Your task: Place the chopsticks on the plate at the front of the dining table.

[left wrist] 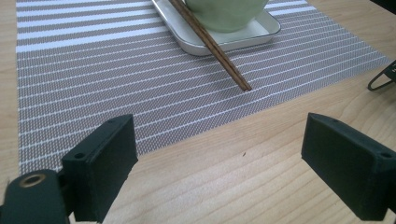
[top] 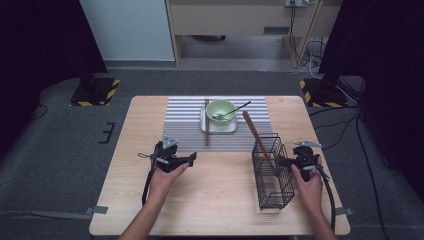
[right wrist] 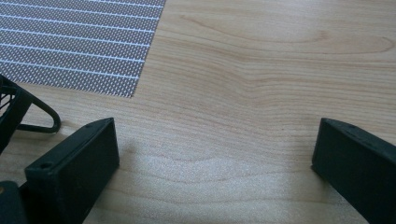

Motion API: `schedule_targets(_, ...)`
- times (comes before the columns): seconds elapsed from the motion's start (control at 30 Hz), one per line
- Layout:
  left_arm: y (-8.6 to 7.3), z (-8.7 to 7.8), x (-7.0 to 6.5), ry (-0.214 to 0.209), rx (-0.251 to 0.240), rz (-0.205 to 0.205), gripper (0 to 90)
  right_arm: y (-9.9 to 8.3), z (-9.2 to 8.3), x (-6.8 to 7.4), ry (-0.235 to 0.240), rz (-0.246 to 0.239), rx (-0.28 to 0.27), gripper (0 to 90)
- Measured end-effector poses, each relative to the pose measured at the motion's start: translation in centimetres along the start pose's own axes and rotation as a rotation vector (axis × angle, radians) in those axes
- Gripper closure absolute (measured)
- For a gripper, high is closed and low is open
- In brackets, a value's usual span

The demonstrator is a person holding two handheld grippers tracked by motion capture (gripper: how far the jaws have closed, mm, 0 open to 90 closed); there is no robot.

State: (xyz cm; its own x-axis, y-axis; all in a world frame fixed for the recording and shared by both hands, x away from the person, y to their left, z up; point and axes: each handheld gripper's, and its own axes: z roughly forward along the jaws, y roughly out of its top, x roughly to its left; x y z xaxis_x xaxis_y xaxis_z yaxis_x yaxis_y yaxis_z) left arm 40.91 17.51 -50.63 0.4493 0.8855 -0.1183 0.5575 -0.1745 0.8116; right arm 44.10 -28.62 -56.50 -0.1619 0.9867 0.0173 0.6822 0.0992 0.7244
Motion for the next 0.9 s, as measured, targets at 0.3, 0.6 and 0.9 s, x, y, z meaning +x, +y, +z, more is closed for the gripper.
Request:
schedule_targets(0.3, -1.1, -0.7, 0.7, 0.003, 0.015, -0.003, 9.7, 0.0, 0.0, 0.0, 0.0, 0.001, 0.0, 0.8)
schedule_targets(0.6, -2.5, -1.2, 1.5, 0.013, 0.05, 0.016, 9.1, 0.0, 0.0, 0.0, 0.0, 0.0, 0.0, 0.8)
schedule_targets(0.9, -3.5, -2.0, 3.7, 0.075, 0.106, 0.05, 6.8, 0.0, 0.0, 0.0, 0.0, 0.001, 0.0, 0.8)
